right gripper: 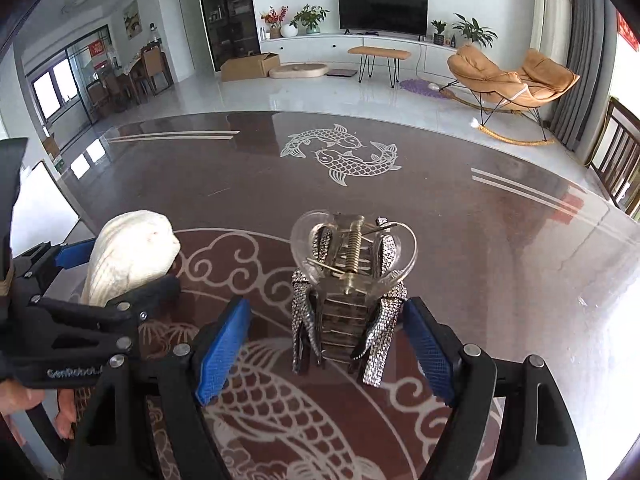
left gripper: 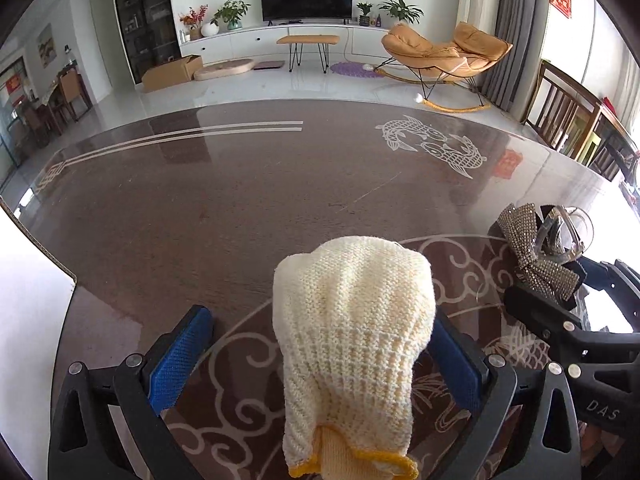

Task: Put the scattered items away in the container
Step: 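Grasp the white knit glove with the left gripper while the right gripper grasps the rhinestone claw clip, then lift and carry the glove and rhinestone clip toward the container with both grippers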

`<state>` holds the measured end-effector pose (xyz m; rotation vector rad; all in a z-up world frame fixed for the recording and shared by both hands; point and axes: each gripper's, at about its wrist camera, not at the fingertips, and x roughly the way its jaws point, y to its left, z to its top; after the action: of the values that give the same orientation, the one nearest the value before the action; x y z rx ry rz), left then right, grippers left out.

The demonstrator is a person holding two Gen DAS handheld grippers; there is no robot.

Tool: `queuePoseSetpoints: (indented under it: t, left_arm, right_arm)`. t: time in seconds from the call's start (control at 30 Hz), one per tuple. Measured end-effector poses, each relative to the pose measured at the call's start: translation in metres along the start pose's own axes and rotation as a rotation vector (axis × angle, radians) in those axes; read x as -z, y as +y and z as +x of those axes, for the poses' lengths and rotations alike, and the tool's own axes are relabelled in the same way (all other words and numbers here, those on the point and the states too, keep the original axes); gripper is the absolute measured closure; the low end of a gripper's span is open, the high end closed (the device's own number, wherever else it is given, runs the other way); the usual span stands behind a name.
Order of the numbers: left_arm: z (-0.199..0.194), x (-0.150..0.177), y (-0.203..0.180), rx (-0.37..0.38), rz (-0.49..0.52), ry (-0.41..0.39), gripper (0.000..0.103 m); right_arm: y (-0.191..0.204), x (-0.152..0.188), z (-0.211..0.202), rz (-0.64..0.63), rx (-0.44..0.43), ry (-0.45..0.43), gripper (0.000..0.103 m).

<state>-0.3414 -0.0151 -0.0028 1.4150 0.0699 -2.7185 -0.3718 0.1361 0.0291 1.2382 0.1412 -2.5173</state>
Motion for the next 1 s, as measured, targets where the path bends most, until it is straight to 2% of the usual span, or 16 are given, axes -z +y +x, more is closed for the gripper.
queuePoseSetpoints:
  t: [0.1, 0.13, 0.17, 0.2, 0.23, 0.33, 0.4, 0.6, 0.7, 0.87, 1.0]
  left_arm:
    - [0.001, -0.003, -0.002, -0.004, 0.009, 0.000, 0.000]
    - [0.000, -0.003, -0.003, 0.003, 0.018, -0.008, 0.008]
    - [-0.003, -0.003, -0.005, 0.019, 0.040, -0.031, 0.019]
    - [-0.008, -0.001, -0.008, 0.036, 0.074, -0.050, 0.043]
    - [-0.011, 0.002, -0.012, 0.043, 0.105, -0.059, 0.057]
    - [-0.022, 0.015, -0.011, 0.073, 0.117, -0.060, 0.060]
    - [-0.035, 0.033, -0.007, 0.097, 0.130, -0.059, 0.060]
    - [-0.099, 0.117, 0.006, 0.132, 0.179, -0.058, 0.060]
    - [-0.125, 0.153, 0.006, 0.128, 0.168, -0.059, 0.060]
    - [-0.136, 0.168, -0.003, 0.096, 0.164, -0.058, 0.054]
    - [-0.133, 0.167, 0.001, 0.073, 0.135, -0.050, 0.040]
  right_arm:
    - [-0.008, -0.011, 0.006, 0.044, 0.006, -0.008, 0.028]
    - [-0.010, -0.013, 0.005, 0.051, 0.007, -0.017, 0.035]
    - [-0.011, -0.013, 0.004, 0.056, 0.005, -0.023, 0.047]
    - [-0.014, -0.010, 0.002, 0.061, -0.006, -0.023, 0.047]
    - [-0.015, -0.007, -0.001, 0.063, -0.013, -0.025, 0.047]
    - [-0.013, 0.016, -0.019, 0.030, -0.019, -0.019, 0.047]
    - [-0.010, 0.045, -0.040, -0.013, -0.014, -0.010, 0.047]
    - [0.004, 0.160, -0.126, -0.081, 0.018, 0.000, 0.047]
    - [0.015, 0.200, -0.156, -0.064, 0.039, -0.001, 0.047]
    - [0.024, 0.219, -0.171, -0.037, 0.078, -0.004, 0.046]
    - [0.023, 0.221, -0.172, -0.041, 0.087, -0.004, 0.046]
